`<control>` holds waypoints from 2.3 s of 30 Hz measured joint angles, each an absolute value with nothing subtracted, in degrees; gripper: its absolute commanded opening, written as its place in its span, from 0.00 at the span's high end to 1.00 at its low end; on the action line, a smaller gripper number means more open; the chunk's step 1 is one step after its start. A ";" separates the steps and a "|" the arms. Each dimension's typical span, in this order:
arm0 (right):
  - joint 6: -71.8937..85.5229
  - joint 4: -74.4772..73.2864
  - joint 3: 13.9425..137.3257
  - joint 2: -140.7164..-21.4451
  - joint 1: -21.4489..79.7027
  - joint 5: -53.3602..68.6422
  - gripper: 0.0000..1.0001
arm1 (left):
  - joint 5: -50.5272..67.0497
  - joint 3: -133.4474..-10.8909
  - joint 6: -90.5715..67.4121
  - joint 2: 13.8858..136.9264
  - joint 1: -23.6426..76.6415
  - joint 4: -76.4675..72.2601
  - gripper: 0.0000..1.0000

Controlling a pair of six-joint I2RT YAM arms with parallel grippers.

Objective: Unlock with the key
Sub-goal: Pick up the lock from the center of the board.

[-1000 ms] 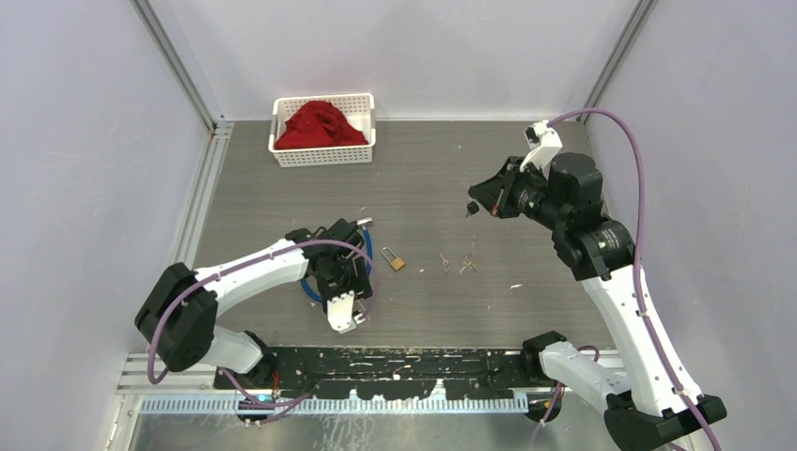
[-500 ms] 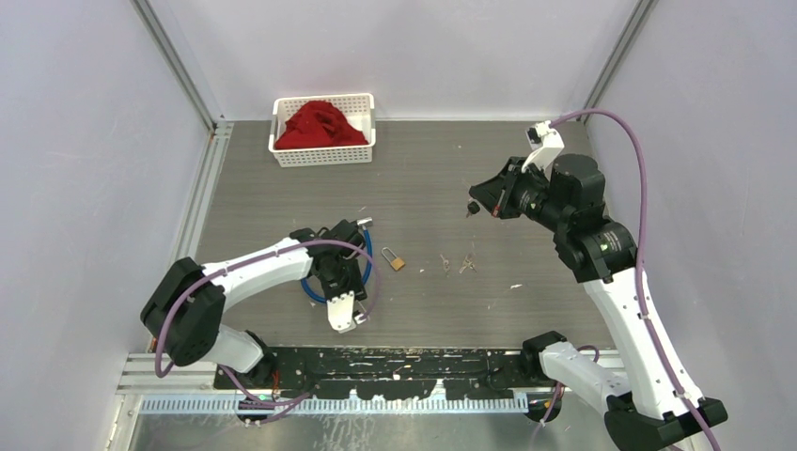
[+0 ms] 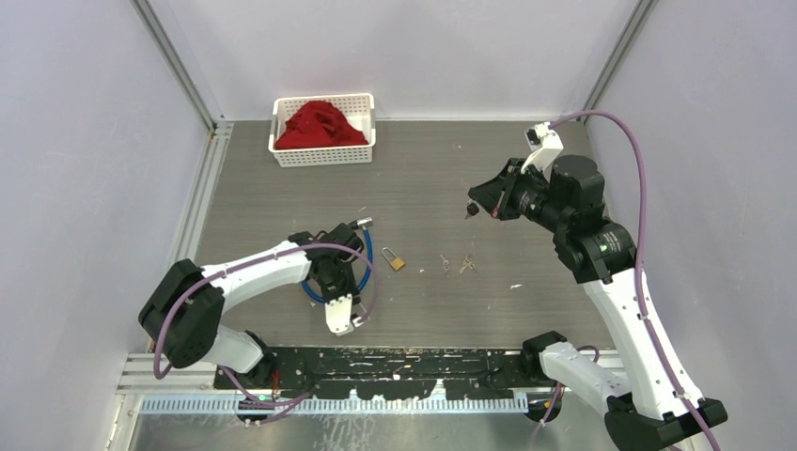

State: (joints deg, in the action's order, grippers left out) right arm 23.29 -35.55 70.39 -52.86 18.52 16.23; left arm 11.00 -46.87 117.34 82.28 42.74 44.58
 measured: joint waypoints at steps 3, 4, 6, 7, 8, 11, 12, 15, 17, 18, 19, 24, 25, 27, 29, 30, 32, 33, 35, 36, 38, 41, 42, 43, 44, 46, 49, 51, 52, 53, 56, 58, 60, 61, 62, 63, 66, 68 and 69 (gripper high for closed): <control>23.55 -35.46 70.30 -52.86 18.52 16.38 0.99 | 10.68 -46.63 117.34 82.11 42.74 44.25 1.00; 23.70 -35.38 70.28 -52.86 18.52 16.45 0.99 | 10.50 -46.54 117.34 82.04 42.74 43.99 1.00; 23.90 -35.20 70.28 -52.86 18.52 16.60 0.99 | 10.24 -46.39 117.34 81.97 42.74 43.33 1.00; 23.97 -35.14 70.28 -52.86 18.52 16.62 0.99 | 10.07 -46.35 117.34 81.95 42.74 43.00 1.00; 24.01 -35.11 70.28 -52.86 18.52 16.64 0.99 | 9.93 -46.33 117.34 81.95 42.74 42.70 1.00; 24.14 -34.96 70.24 -52.88 18.52 16.88 0.99 | 9.47 -46.26 117.32 81.95 42.74 41.85 1.00; 24.14 -34.81 70.19 -52.88 18.52 17.04 0.99 | 9.41 -46.30 117.10 81.95 42.74 41.76 1.00; 24.14 -34.76 70.15 -53.04 18.52 17.23 0.99 | 9.52 -48.45 110.83 81.95 42.78 43.35 1.00; 24.12 -34.72 70.15 -53.36 18.52 17.47 0.99 | 10.13 -53.87 101.86 82.04 42.57 46.70 1.00; 24.12 -34.70 70.15 -53.58 18.52 17.63 0.99 | 10.92 -57.34 97.45 82.06 42.26 48.27 1.00; 24.14 -34.68 70.15 -53.74 18.52 17.76 0.99 | 12.62 -62.37 91.55 82.06 41.80 49.93 1.00; 24.36 -33.89 69.93 -54.41 18.52 18.81 0.99 | 14.70 -69.80 76.53 77.84 41.91 49.41 1.00; 24.45 -33.74 69.69 -54.39 18.52 19.00 0.99 | 12.97 -68.20 74.81 76.66 43.64 49.89 1.00; 24.62 -33.71 69.34 -54.37 18.52 19.20 0.99 | 10.44 -65.43 72.90 77.03 46.35 51.66 1.00; 24.82 -33.71 69.06 -54.28 18.52 19.18 0.99 | 7.57 -63.18 71.07 80.71 48.69 53.78 1.00; 24.86 -33.71 68.97 -54.19 18.52 19.18 0.99 | 5.69 -62.74 69.91 83.72 49.04 55.05 1.00; 24.99 -33.87 68.84 -53.80 18.52 19.16 0.99 | 2.42 -62.65 67.83 88.84 48.88 55.83 1.00; 25.04 -33.93 68.84 -53.56 18.52 19.16 0.99 | 0.89 -62.67 67.05 91.00 48.75 55.92 1.00; 25.08 -33.93 68.84 -53.08 18.52 19.16 0.99 | -1.69 -62.78 65.32 94.19 48.64 56.07 1.00; 25.17 -33.93 68.84 -52.88 18.52 19.16 0.99 | -3.20 -62.96 64.58 95.53 48.69 56.12 1.00; 25.21 -33.95 68.84 -52.69 18.52 19.16 0.99 | -5.13 -63.48 63.33 97.34 49.04 56.12 1.00; 25.23 -34.04 68.84 -52.58 18.52 19.16 0.99 | -7.29 -64.58 61.78 99.31 49.65 55.81 0.99; 25.21 -34.09 68.84 -52.51 18.52 19.16 0.99 | -7.94 -64.90 61.39 99.85 49.82 55.48 0.98; 25.21 -34.15 68.84 -52.49 18.52 19.16 0.99 | -8.45 -65.17 60.88 100.38 49.93 55.11 0.96; 25.23 -34.26 68.84 -52.42 18.52 19.16 0.99 | -9.06 -65.54 60.34 100.88 50.00 55.05 0.94; 25.21 -34.39 68.84 -52.36 18.52 19.16 0.99 | -9.67 -66.30 59.22 101.60 50.15 54.98 0.87; 25.21 -34.44 68.86 -52.36 18.52 19.16 0.99 | -9.61 -66.67 57.54 101.78 50.19 54.15 0.75; 25.21 -34.44 68.86 -52.36 18.52 19.16 0.99 | -9.39 -66.72 56.51 101.78 50.19 53.78 0.74; 25.21 -34.46 68.86 -52.36 18.52 19.16 0.99 | -9.26 -66.72 55.88 101.73 50.19 53.65 0.73; 25.21 -34.46 68.86 -52.36 18.52 19.16 0.99 | -8.95 -66.72 55.31 101.67 50.19 53.49 0.73; 25.21 -34.52 68.86 -52.36 18.52 19.16 0.99 | -7.60 -66.72 53.41 101.45 50.13 53.34 0.66; 25.21 -34.57 68.86 -52.36 18.52 19.16 0.99 | -6.31 -66.72 52.38 101.43 50.09 53.39 0.50; 25.23 -34.65 68.88 -52.36 18.52 19.16 0.99 | -5.30 -66.78 51.59 101.38 49.69 53.47 0.44; 25.23 -34.72 68.88 -52.36 18.52 19.16 0.99 | -4.58 -66.87 51.20 101.34 49.54 53.52 0.43; 25.23 -34.81 68.88 -52.36 18.52 19.16 0.99 | -4.29 -66.89 51.05 101.32 49.47 53.52 0.43; 25.23 -34.83 68.88 -52.36 18.52 19.16 0.99 | -3.84 -66.96 51.09 101.16 49.28 53.52 0.43; 25.28 -34.83 68.88 -52.36 18.52 19.16 0.99 | -3.40 -67.05 51.29 100.84 48.97 53.65 0.44; 25.41 -34.83 68.88 -52.36 18.52 19.18 0.99 | -3.40 -67.20 51.66 100.62 48.93 53.69 0.46; 25.43 -34.81 68.88 -52.36 18.52 19.18 0.99 | -3.42 -67.29 51.90 100.53 48.86 53.71 0.47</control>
